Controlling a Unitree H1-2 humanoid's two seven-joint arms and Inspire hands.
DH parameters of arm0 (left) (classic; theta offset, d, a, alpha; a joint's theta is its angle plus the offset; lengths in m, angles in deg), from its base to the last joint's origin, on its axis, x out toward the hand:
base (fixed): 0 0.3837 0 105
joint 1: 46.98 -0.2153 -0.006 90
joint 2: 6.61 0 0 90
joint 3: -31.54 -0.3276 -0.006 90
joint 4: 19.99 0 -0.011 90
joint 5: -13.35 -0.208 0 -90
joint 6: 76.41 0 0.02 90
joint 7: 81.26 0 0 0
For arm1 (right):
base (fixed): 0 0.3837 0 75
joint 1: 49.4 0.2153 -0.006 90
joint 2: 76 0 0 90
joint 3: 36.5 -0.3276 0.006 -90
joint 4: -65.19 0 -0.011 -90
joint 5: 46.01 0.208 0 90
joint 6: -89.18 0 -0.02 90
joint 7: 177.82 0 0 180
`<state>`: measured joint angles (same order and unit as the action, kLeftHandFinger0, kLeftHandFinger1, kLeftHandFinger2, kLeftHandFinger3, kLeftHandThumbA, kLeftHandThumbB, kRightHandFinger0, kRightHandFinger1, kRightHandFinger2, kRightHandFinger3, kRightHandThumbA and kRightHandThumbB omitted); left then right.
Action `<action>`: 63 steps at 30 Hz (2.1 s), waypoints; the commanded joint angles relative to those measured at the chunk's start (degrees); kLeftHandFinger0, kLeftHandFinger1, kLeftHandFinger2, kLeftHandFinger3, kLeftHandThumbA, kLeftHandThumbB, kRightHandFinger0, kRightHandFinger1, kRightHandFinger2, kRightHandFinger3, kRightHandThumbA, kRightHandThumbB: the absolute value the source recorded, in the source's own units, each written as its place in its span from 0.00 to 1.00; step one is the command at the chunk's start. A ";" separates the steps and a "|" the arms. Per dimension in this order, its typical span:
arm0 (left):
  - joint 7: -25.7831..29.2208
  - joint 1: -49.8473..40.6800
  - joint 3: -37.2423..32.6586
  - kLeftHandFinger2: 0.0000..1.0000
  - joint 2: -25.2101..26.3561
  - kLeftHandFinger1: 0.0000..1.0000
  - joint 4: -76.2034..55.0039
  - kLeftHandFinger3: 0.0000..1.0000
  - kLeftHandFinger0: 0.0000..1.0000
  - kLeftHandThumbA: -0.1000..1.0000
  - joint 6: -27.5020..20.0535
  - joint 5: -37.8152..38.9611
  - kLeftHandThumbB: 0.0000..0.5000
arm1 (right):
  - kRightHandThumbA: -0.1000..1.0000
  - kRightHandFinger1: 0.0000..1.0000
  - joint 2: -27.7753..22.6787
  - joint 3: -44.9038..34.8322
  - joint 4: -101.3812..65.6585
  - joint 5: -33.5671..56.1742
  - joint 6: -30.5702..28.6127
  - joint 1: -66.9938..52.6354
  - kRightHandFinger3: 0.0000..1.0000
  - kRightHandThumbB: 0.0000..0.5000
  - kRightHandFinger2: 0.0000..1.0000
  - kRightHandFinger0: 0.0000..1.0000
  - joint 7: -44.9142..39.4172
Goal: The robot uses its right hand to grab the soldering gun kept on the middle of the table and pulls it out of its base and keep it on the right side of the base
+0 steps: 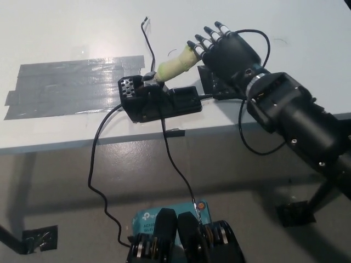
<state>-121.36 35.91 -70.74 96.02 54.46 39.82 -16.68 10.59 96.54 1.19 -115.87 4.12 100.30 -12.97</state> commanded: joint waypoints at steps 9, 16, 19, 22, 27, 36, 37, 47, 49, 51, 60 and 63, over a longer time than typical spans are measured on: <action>-2.71 2.34 -0.63 1.00 -0.68 0.99 -0.77 1.00 0.92 0.86 0.70 -2.32 0.42 | 0.59 1.00 4.22 -0.19 2.58 -5.52 3.05 4.88 1.00 1.00 1.00 1.00 3.17; -3.04 2.58 -0.38 1.00 -1.44 1.00 -1.09 1.00 0.95 0.85 0.70 -2.63 0.38 | 0.47 1.00 4.23 -0.45 3.08 -5.30 3.74 2.30 1.00 1.00 1.00 1.00 2.24; -3.10 2.72 -0.48 1.00 -1.49 1.00 -0.66 1.00 0.95 0.84 0.70 -2.19 0.38 | 0.43 1.00 4.45 -0.58 3.07 -5.61 4.67 1.63 1.00 1.00 1.00 1.00 0.70; -3.25 2.64 -0.32 1.00 -1.68 1.00 -0.55 1.00 0.94 0.83 0.70 -2.10 0.38 | 0.40 1.00 5.13 -0.35 3.98 -6.18 7.40 1.17 1.00 1.00 1.00 1.00 -4.80; -3.54 2.99 -1.09 1.00 -1.69 1.00 -0.25 1.00 0.96 0.86 0.70 -2.75 0.40 | 0.28 1.00 4.72 0.23 2.99 -7.50 9.53 0.70 1.00 0.93 1.00 1.00 -12.39; -4.12 3.68 -1.04 1.00 -2.37 1.00 0.65 1.00 0.96 0.83 0.70 -2.18 0.42 | 0.15 0.00 5.60 -3.18 8.78 -3.07 4.84 0.70 0.92 0.24 0.01 0.17 8.41; -4.11 3.68 -1.09 1.00 -2.31 1.00 0.64 1.00 0.96 0.84 0.70 -2.24 0.43 | 0.16 0.00 5.81 -2.90 9.45 -3.41 4.87 0.86 0.84 0.35 0.00 0.01 9.39; -3.81 3.64 -0.77 1.00 -2.20 1.00 0.90 1.00 0.94 0.82 0.70 -1.58 0.43 | 0.05 0.00 4.13 -2.05 12.57 -4.84 2.28 0.22 0.22 0.40 0.19 0.00 29.55; -4.31 3.60 -0.60 1.00 -2.26 1.00 0.91 1.00 0.94 0.83 0.70 -2.19 0.45 | 0.01 0.00 3.58 -2.99 12.93 -2.96 -0.55 0.12 0.23 0.23 0.17 0.00 32.67; -4.42 3.38 -0.31 1.00 -2.34 1.00 0.47 1.00 0.93 0.83 0.70 -2.28 0.44 | 0.00 0.00 3.12 -3.99 12.29 -1.10 -2.55 0.07 0.18 0.19 0.21 0.00 31.84; -4.36 3.01 0.08 1.00 -2.36 0.99 0.31 1.00 0.93 0.82 0.70 -2.23 0.41 | 0.00 0.00 1.02 -5.43 13.55 0.05 -5.68 1.15 0.29 0.35 0.14 0.00 35.05; -4.58 3.06 0.07 1.00 -2.39 0.99 0.42 1.00 0.92 0.82 0.70 -2.33 0.42 | 0.00 0.00 -0.14 -6.39 14.67 0.61 -7.64 1.85 0.05 0.27 0.05 0.00 38.26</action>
<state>-124.57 39.18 -71.16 93.32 55.88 39.81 -18.94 13.95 93.82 15.78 -118.44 -1.20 97.95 15.81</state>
